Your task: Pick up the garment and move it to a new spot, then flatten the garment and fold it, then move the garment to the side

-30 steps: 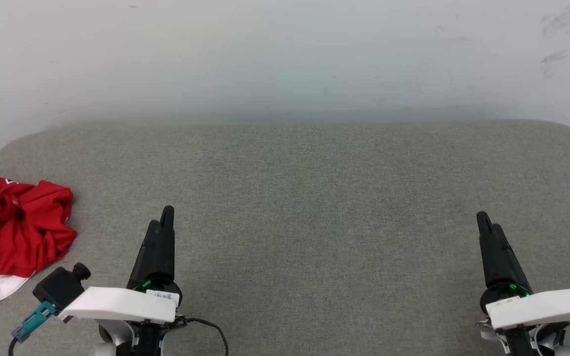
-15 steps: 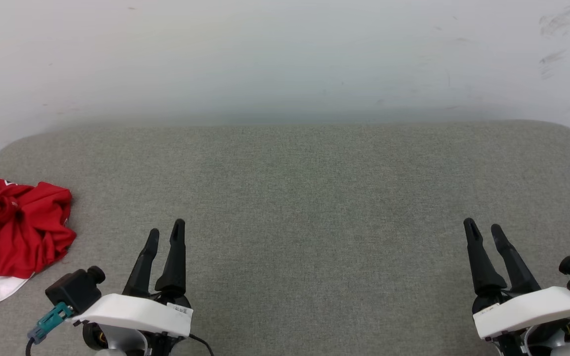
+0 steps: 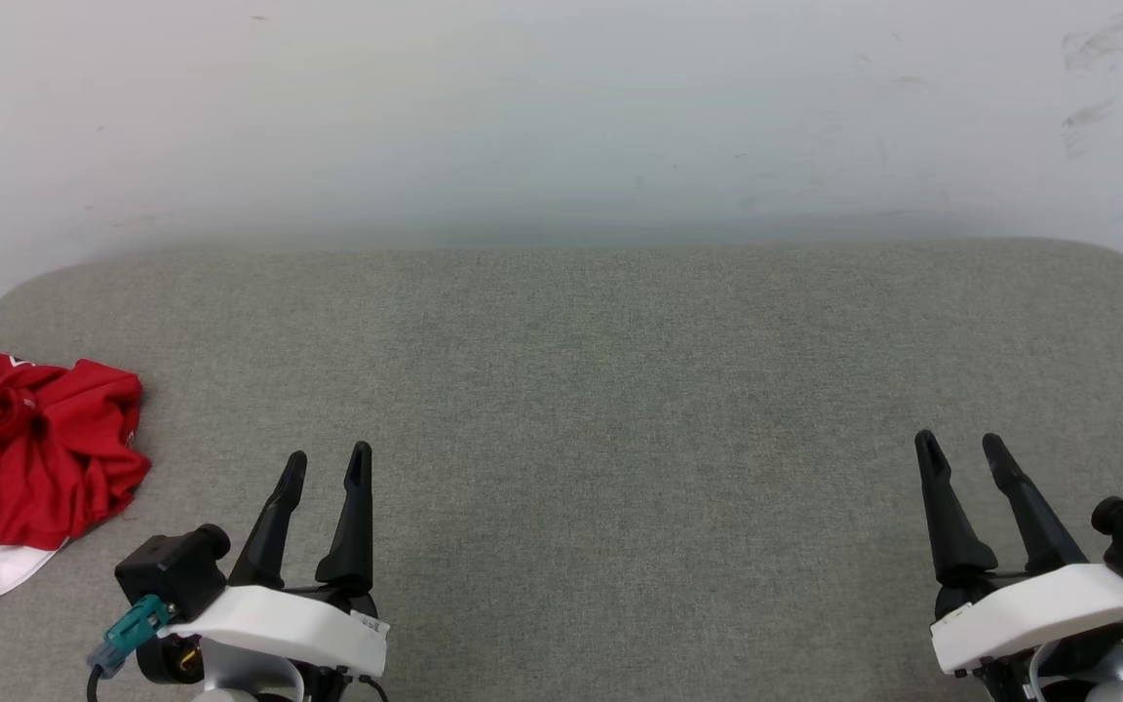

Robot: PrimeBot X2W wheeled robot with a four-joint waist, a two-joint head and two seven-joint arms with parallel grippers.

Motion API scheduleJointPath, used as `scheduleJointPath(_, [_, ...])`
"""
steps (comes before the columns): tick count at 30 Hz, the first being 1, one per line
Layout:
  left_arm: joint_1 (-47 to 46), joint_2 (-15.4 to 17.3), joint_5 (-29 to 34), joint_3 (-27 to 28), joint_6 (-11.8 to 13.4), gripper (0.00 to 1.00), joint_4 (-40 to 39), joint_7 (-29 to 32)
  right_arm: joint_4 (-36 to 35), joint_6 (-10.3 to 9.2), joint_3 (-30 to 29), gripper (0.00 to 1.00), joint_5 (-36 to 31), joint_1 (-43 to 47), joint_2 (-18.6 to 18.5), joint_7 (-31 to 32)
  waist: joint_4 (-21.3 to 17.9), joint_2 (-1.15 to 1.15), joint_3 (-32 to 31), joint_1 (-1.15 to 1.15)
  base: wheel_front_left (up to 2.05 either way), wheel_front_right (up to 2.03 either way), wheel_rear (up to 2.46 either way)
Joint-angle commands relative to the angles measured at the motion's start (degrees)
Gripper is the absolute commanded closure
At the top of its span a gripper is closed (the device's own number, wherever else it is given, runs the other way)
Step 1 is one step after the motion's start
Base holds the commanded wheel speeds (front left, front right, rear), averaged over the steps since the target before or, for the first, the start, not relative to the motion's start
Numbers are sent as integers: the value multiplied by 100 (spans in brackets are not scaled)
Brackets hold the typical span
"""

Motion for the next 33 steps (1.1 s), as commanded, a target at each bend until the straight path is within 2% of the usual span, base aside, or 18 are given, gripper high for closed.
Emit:
scheduleJointPath(1, [3,11,152,21,0,0,-38,-52,-90,-1,-13,0,-123,-29,14,-20,0,0,-1,0,0,0,0])
scheduleJointPath(15, [72,-72,1045,207,43,0,67,-232,-210,-1,-50,0,-903,8,53,-160,-5,0,-17,0,0,0,0])
scheduleJointPath(33, [29,-126,1969,283,123,0,249,-437,-185,-2,-105,0,-1526,139,58,-178,24,0,-48,0,0,0,0])
